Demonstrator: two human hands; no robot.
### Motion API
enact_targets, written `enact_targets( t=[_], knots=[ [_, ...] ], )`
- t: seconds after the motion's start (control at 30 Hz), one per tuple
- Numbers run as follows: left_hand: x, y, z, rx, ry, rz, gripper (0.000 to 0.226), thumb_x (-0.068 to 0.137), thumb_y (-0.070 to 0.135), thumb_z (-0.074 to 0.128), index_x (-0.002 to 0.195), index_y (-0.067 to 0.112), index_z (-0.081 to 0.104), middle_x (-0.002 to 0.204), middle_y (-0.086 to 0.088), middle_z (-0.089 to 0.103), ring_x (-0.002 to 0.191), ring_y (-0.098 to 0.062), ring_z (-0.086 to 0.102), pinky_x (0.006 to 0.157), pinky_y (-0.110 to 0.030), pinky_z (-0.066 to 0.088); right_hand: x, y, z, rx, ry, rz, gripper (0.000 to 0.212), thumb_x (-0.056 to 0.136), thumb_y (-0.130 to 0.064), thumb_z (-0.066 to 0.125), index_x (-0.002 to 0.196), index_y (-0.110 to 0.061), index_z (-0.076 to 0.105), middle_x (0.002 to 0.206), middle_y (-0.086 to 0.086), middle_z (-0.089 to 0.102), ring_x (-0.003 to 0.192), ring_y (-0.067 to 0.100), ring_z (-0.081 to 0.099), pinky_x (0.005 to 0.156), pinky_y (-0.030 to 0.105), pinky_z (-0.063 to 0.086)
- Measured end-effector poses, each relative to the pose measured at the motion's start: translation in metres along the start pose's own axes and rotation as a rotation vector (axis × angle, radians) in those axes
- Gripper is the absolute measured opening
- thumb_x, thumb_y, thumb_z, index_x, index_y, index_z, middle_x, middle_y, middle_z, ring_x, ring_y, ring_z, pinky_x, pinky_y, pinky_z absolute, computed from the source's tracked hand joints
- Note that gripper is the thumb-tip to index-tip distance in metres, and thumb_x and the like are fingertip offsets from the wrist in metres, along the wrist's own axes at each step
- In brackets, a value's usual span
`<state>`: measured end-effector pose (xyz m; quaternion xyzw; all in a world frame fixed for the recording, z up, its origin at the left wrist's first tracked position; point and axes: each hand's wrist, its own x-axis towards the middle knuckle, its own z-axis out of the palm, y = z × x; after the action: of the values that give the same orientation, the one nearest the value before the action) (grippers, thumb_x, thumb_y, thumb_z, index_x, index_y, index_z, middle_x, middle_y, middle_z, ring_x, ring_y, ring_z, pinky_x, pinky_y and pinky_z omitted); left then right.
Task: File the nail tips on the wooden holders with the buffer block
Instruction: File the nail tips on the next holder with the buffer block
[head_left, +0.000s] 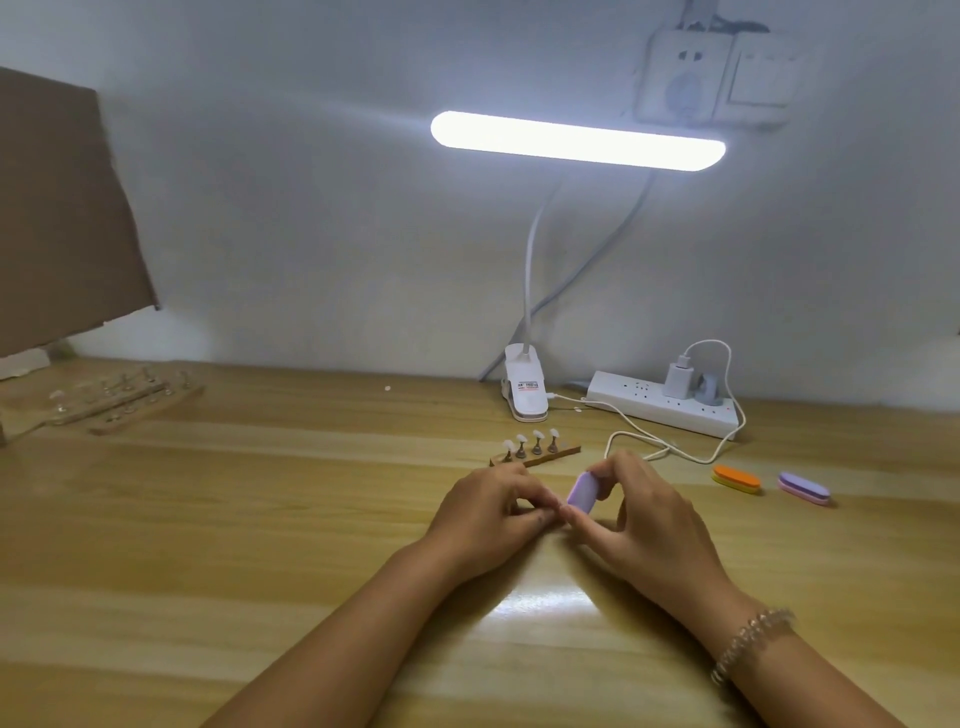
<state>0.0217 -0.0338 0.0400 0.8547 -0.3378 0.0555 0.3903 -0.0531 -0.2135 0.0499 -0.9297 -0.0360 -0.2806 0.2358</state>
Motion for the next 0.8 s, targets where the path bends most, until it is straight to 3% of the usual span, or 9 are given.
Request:
enact_targets(
  t=[0.13, 0.3, 0.43, 0.57, 0.67, 0.8],
  knots=[
    [0.000, 0.001, 0.000, -0.014, 0.008, -0.017, 0.010, 0.087, 0.034, 0.073, 0.095, 0.036, 0.078, 0.078, 0.020, 0.057, 0.064, 0.004, 0.052, 0.068, -0.023, 0.043, 0.002, 0.003, -0.001, 0.078, 0.061, 0.069, 0.032, 0.076, -0.044, 0.077, 0.092, -0.026, 0.055, 0.087, -0.014, 0.060, 0.065, 0.001, 0.052, 0.062, 0.032, 0.045],
    [0.002, -0.001, 0.000, -0.008, -0.001, -0.035, 0.015, 0.086, 0.028, 0.071, 0.099, 0.035, 0.077, 0.080, 0.020, 0.057, 0.068, 0.002, 0.053, 0.070, -0.025, 0.046, -0.003, -0.006, 0.003, -0.005, -0.099, -0.042, 0.035, 0.075, -0.053, 0.071, 0.092, -0.031, 0.050, 0.088, -0.018, 0.057, 0.075, 0.007, 0.057, 0.062, 0.033, 0.048],
    [0.003, -0.001, 0.000, 0.009, 0.005, -0.043, 0.013, 0.086, 0.036, 0.073, 0.098, 0.037, 0.077, 0.081, 0.019, 0.056, 0.068, 0.002, 0.054, 0.070, -0.024, 0.044, -0.001, -0.002, 0.000, -0.022, -0.044, 0.006, 0.034, 0.078, -0.051, 0.072, 0.094, -0.030, 0.050, 0.089, -0.020, 0.057, 0.074, 0.010, 0.057, 0.063, 0.033, 0.047],
    [0.002, -0.001, 0.000, -0.008, -0.003, -0.033, 0.014, 0.086, 0.030, 0.072, 0.097, 0.037, 0.078, 0.081, 0.016, 0.056, 0.072, -0.003, 0.055, 0.073, -0.029, 0.048, -0.005, -0.007, 0.003, -0.102, -0.130, -0.066, 0.038, 0.078, -0.058, 0.067, 0.098, -0.032, 0.047, 0.092, -0.019, 0.055, 0.077, 0.013, 0.059, 0.063, 0.035, 0.049],
    [0.002, -0.001, 0.000, -0.001, 0.005, -0.037, 0.012, 0.086, 0.035, 0.073, 0.097, 0.037, 0.078, 0.080, 0.016, 0.055, 0.069, 0.000, 0.054, 0.070, -0.026, 0.046, -0.001, -0.003, 0.001, -0.029, -0.038, 0.002, 0.035, 0.078, -0.051, 0.071, 0.095, -0.029, 0.050, 0.090, -0.016, 0.057, 0.075, 0.013, 0.059, 0.064, 0.038, 0.050],
    [0.002, -0.001, 0.000, -0.010, -0.008, -0.028, 0.013, 0.086, 0.030, 0.073, 0.097, 0.036, 0.078, 0.082, 0.018, 0.055, 0.073, -0.002, 0.055, 0.075, -0.031, 0.051, -0.003, -0.003, 0.002, -0.022, -0.100, -0.057, 0.033, 0.077, -0.052, 0.071, 0.090, -0.032, 0.049, 0.086, -0.019, 0.057, 0.073, 0.007, 0.056, 0.061, 0.031, 0.047]
  ],
)
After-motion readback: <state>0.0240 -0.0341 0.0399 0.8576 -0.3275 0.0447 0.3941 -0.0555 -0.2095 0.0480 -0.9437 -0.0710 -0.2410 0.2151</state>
